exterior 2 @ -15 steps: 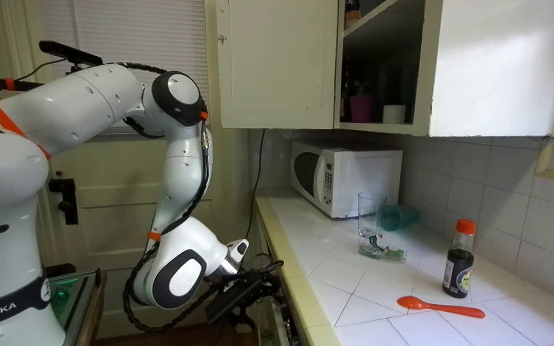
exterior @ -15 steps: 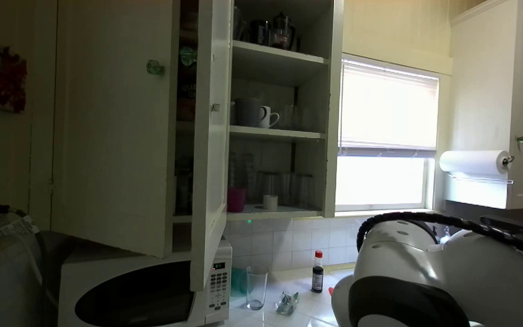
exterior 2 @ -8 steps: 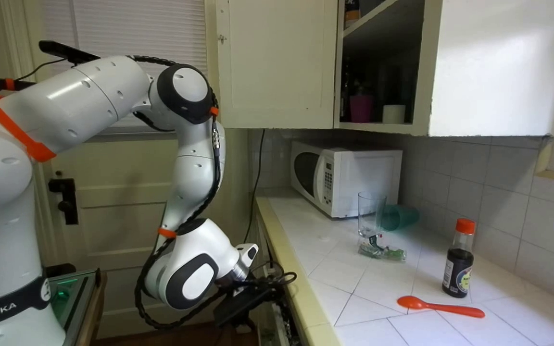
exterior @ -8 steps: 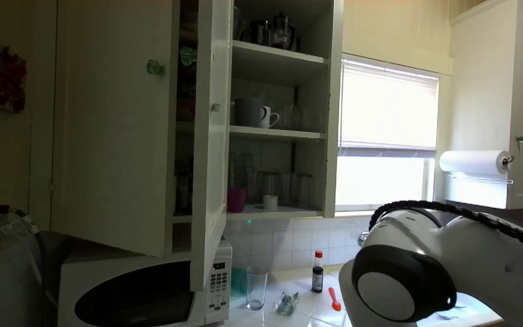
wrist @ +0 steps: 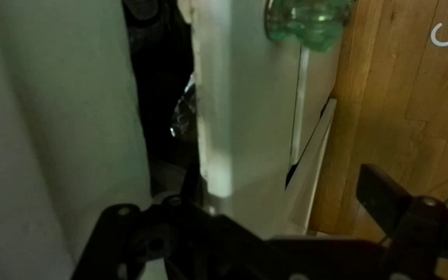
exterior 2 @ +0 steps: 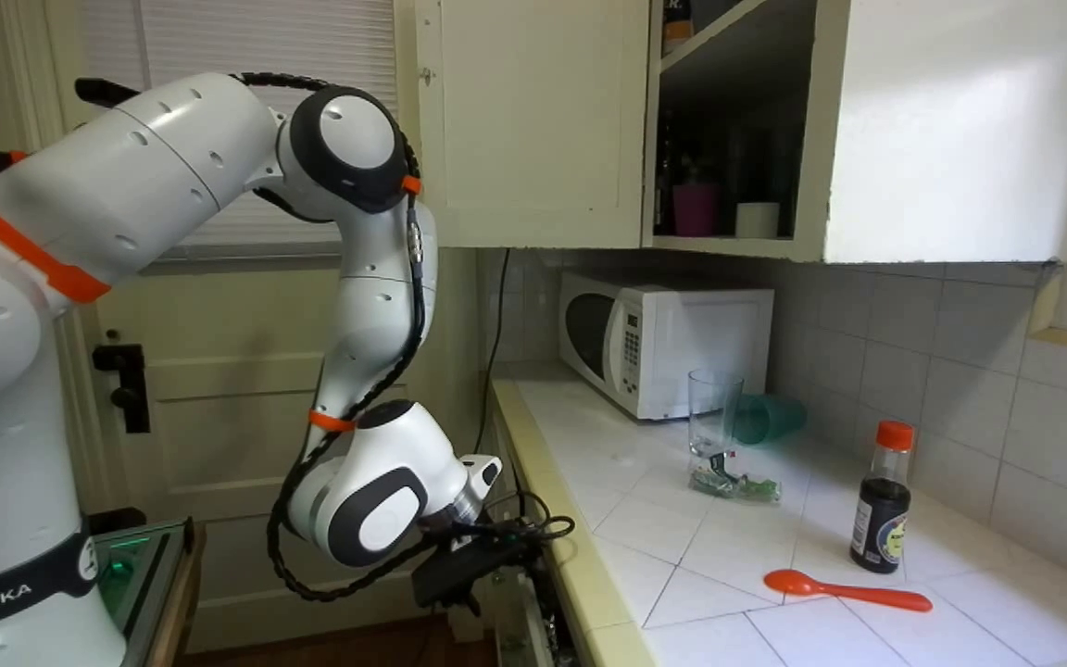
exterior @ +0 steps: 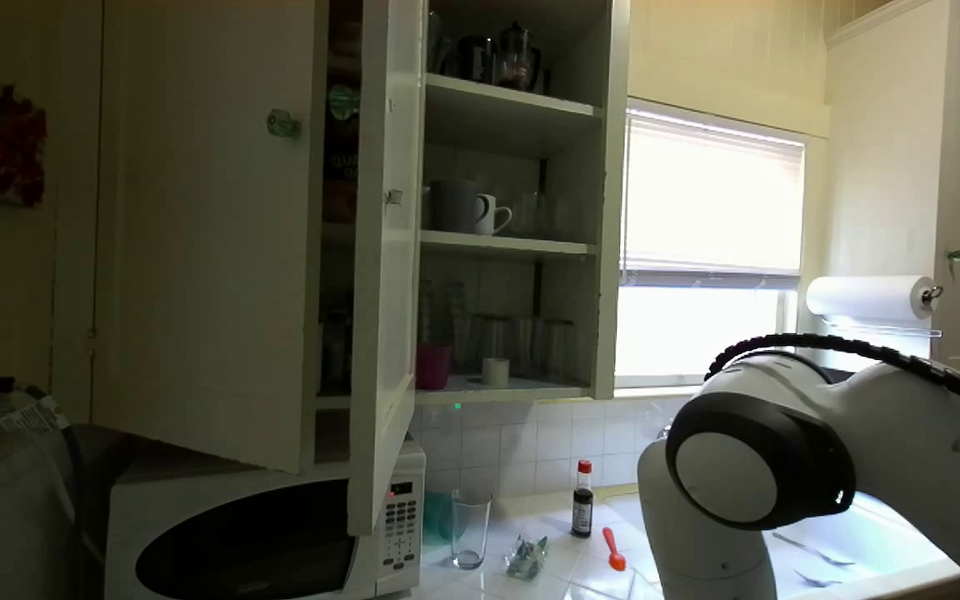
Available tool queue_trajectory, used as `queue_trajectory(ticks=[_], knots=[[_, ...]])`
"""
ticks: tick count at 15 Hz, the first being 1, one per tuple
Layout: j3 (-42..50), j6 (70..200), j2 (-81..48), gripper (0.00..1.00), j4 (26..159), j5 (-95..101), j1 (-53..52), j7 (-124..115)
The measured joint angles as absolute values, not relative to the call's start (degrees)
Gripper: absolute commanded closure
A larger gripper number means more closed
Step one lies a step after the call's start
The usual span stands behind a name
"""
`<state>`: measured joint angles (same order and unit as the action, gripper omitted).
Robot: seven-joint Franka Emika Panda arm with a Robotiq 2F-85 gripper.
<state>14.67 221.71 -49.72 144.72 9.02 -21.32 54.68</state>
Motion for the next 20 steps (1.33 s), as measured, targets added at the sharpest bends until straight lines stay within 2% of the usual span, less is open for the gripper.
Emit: queue_trajectory(ticks=[11, 17, 20], knots=[[4.75, 219.38, -48.75, 0.0, 146.72, 15.02, -15.05, 54.38], [3.32, 215.23, -46.51, 0.0, 152.15, 14.07, -17.97, 54.09], [4.21, 212.8, -45.14, 0.0, 153.63, 5.38, -23.13, 53.02]])
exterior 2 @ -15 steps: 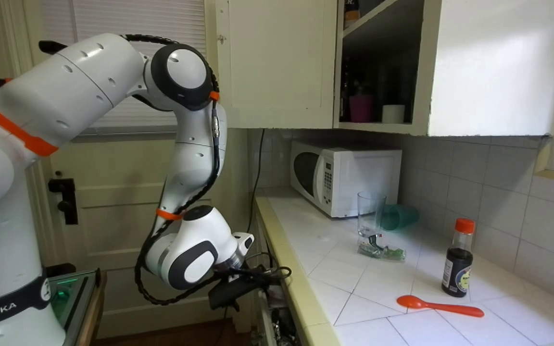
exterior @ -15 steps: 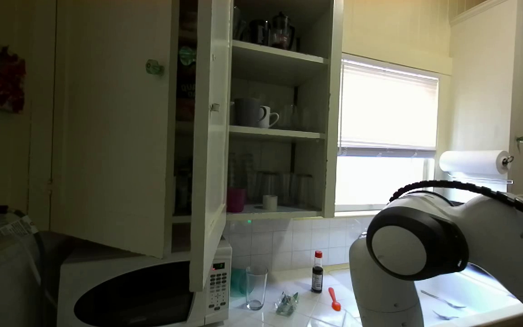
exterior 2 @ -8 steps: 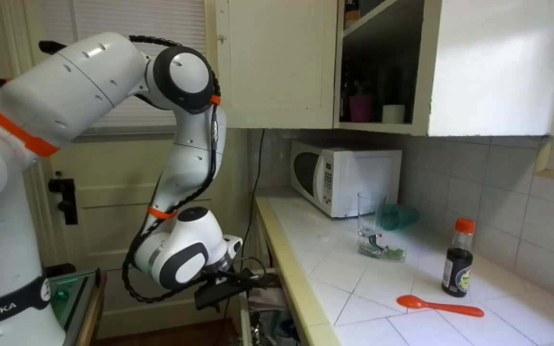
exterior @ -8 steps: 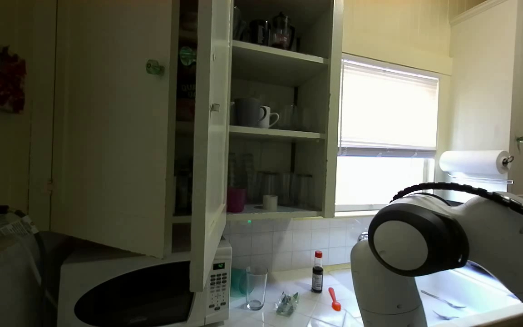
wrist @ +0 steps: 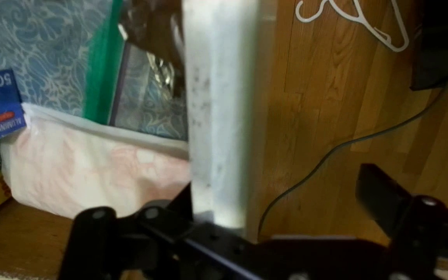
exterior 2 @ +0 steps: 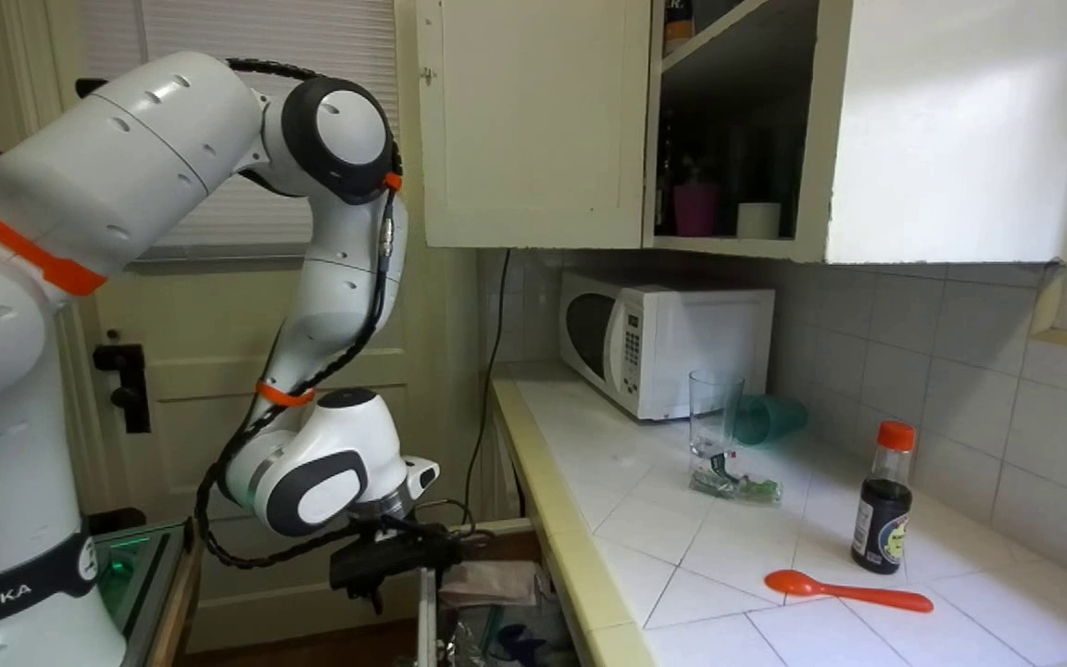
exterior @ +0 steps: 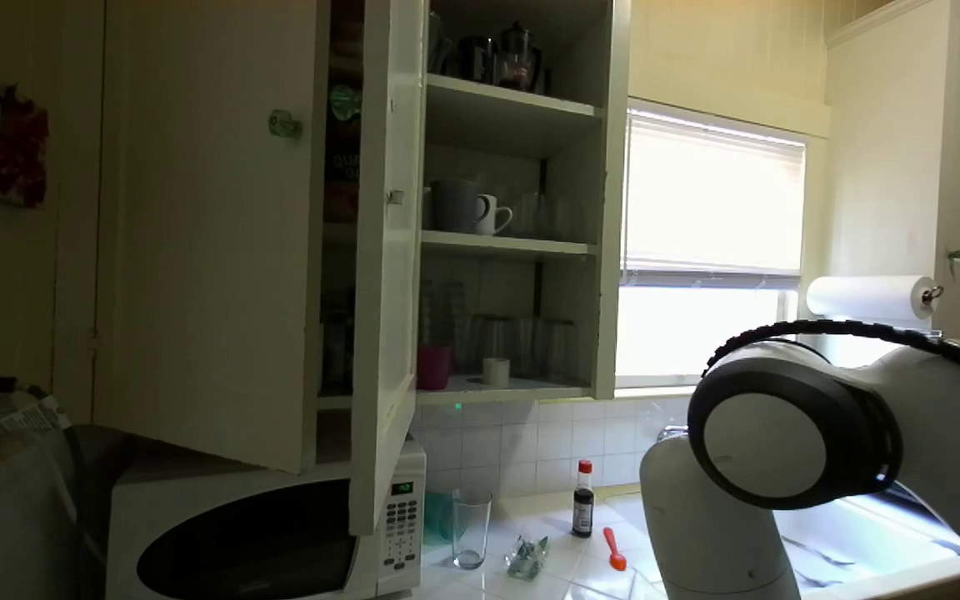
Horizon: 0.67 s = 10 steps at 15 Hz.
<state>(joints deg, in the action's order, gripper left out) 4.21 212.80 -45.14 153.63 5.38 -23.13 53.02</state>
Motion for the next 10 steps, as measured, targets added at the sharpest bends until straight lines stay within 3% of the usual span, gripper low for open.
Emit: queue_trajectory(ticks=[6, 10], knots=[[10.05, 213.37, -43.92, 0.0, 157.78, -17.45, -38.31, 47.59], [9.28, 213.34, -43.86, 0.0, 157.54, -28.89, -39.82, 45.58]])
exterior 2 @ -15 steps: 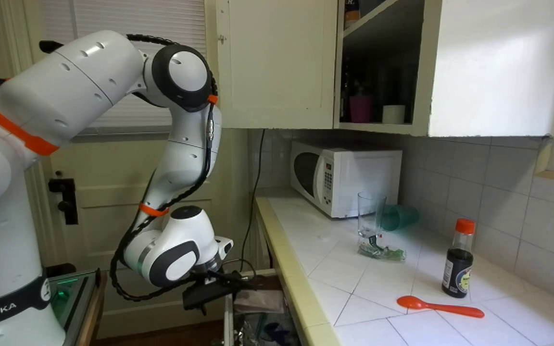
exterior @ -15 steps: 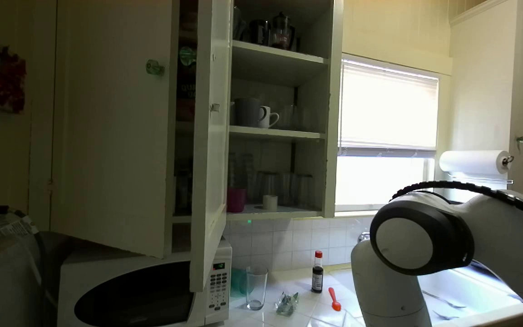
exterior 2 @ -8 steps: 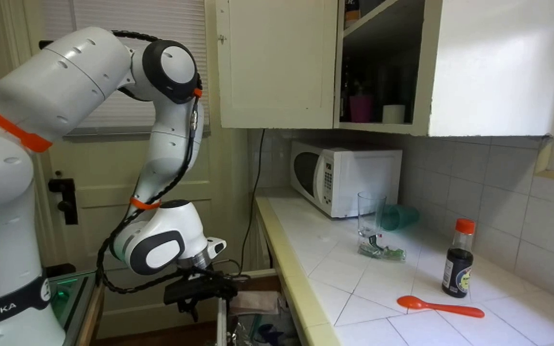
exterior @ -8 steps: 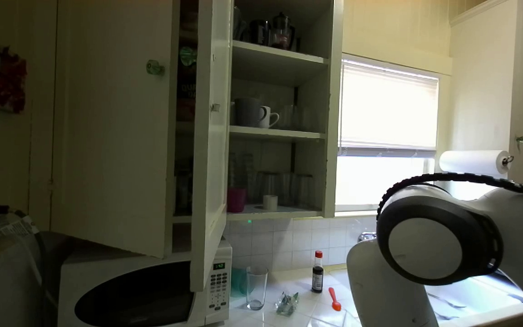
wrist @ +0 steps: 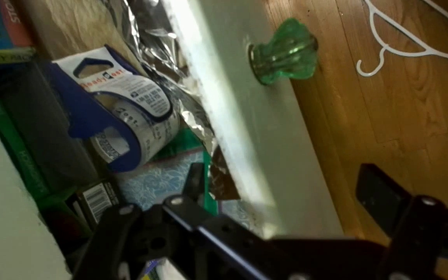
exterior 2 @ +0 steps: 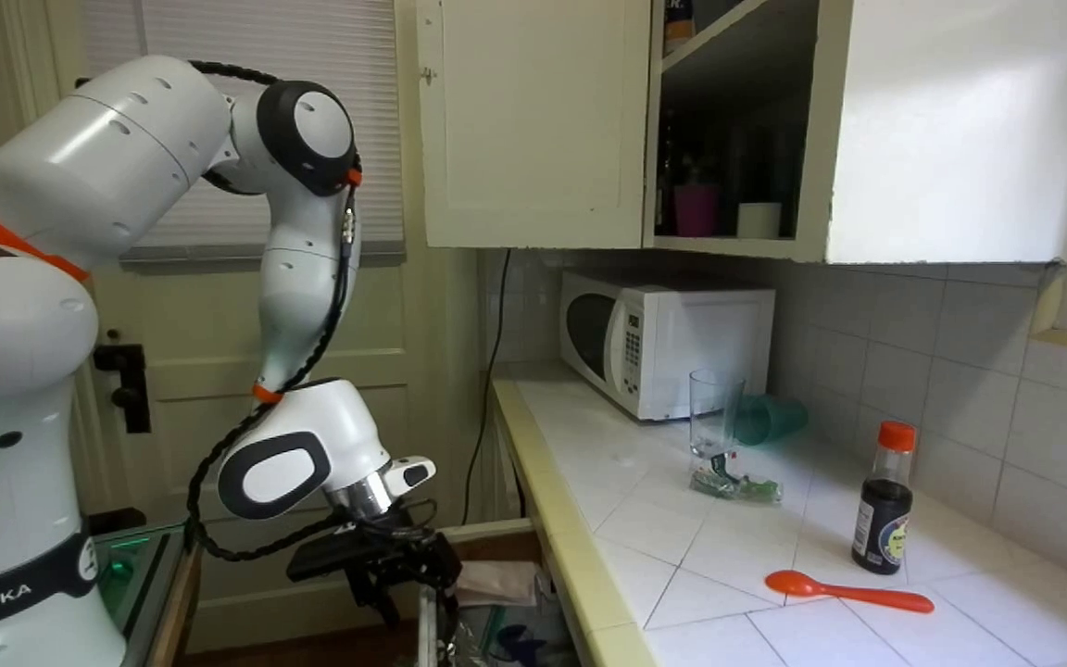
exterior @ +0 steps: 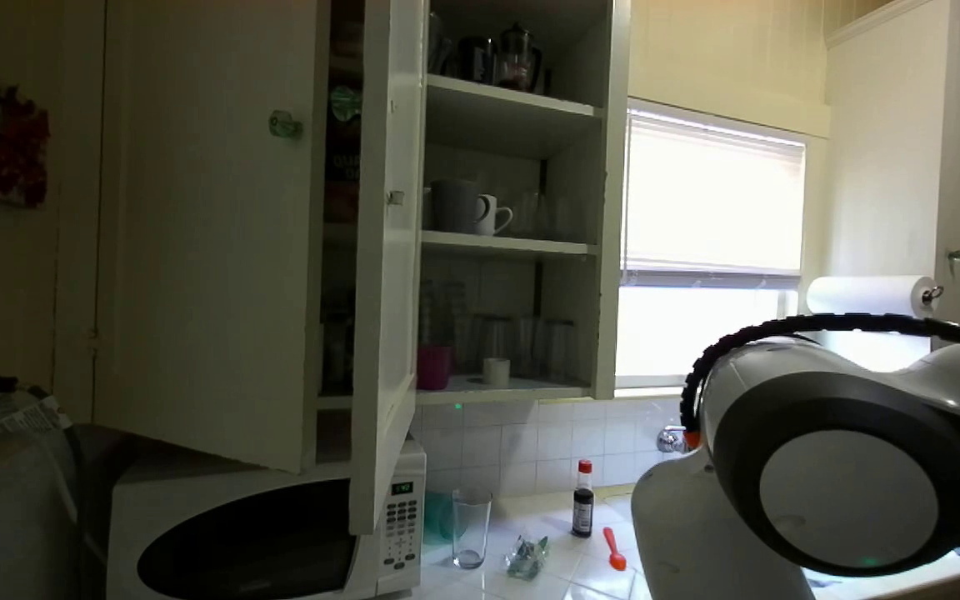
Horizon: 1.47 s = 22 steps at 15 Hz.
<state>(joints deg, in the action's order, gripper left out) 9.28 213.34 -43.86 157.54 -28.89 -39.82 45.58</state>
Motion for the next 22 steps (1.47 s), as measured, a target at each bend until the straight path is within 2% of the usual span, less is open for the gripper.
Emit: queue_trajectory(ticks=[9, 13, 19, 22], knots=[[-2.18, 223.01, -41.45, 0.0, 157.25, -28.27, -23.12, 43.45], [-7.21, 226.79, -41.48, 0.0, 157.54, -21.46, -14.99, 46.86], [-6.04, 226.47, -41.53, 0.0, 157.18, -16.79, -15.37, 43.51], [-9.26, 225.84, -40.4, 0.0, 157.13, -8.52, -10.52, 37.16]])
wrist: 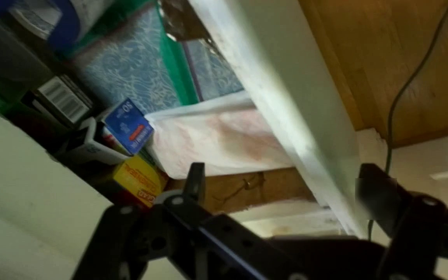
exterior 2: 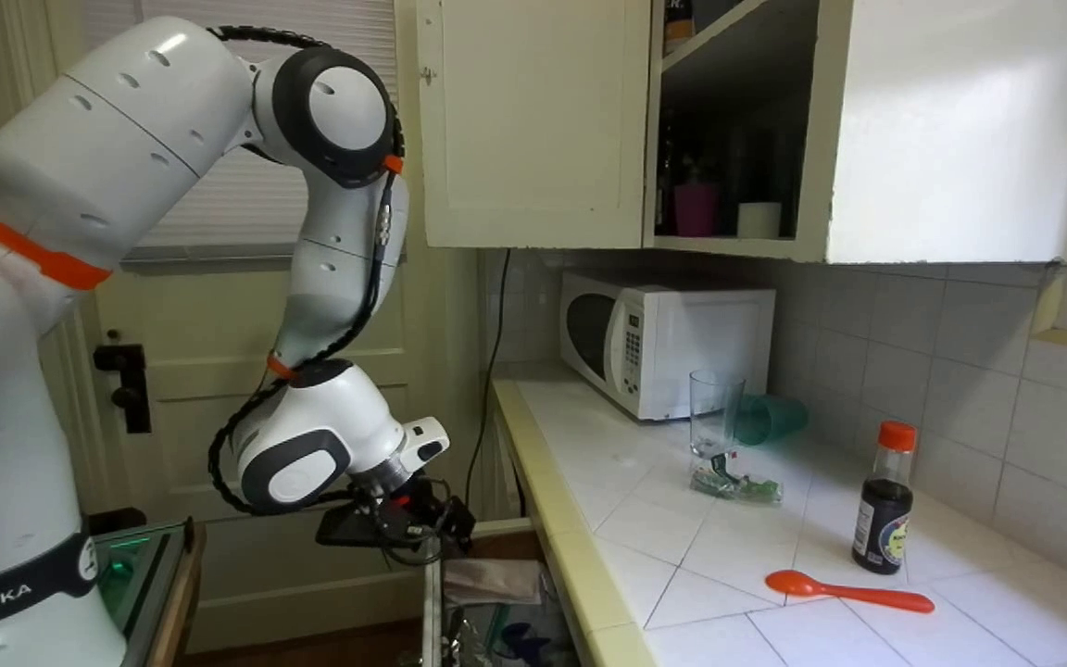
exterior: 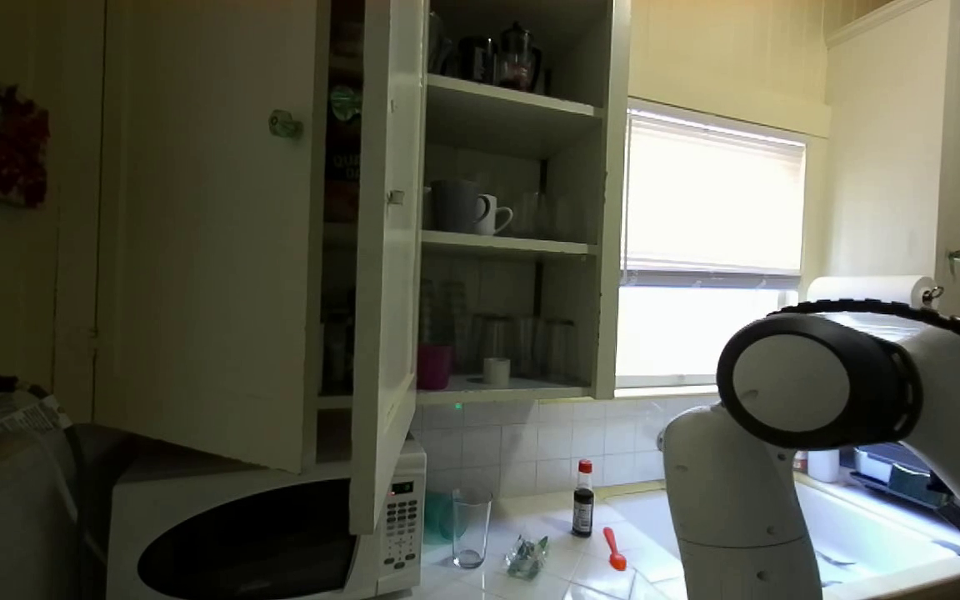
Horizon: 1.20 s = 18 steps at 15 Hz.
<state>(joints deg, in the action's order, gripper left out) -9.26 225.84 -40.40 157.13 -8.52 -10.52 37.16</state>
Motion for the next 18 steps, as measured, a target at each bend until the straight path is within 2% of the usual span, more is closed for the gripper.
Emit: queue_trajectory(ticks=[5, 9, 12, 18], knots=[[-9.93, 217.23, -35.35, 0.0, 157.13, 5.64, -1.8, 20.15], [-9.31, 211.82, -32.63, 0.0, 157.1, 8.52, 3.2, 9.29], [-8.61, 206.69, -31.61, 0.0, 157.1, 6.99, 3.61, 3.17], [-6.04, 207.93, -31.81, 0.0, 156.88, 0.2, -0.17, -0.84]])
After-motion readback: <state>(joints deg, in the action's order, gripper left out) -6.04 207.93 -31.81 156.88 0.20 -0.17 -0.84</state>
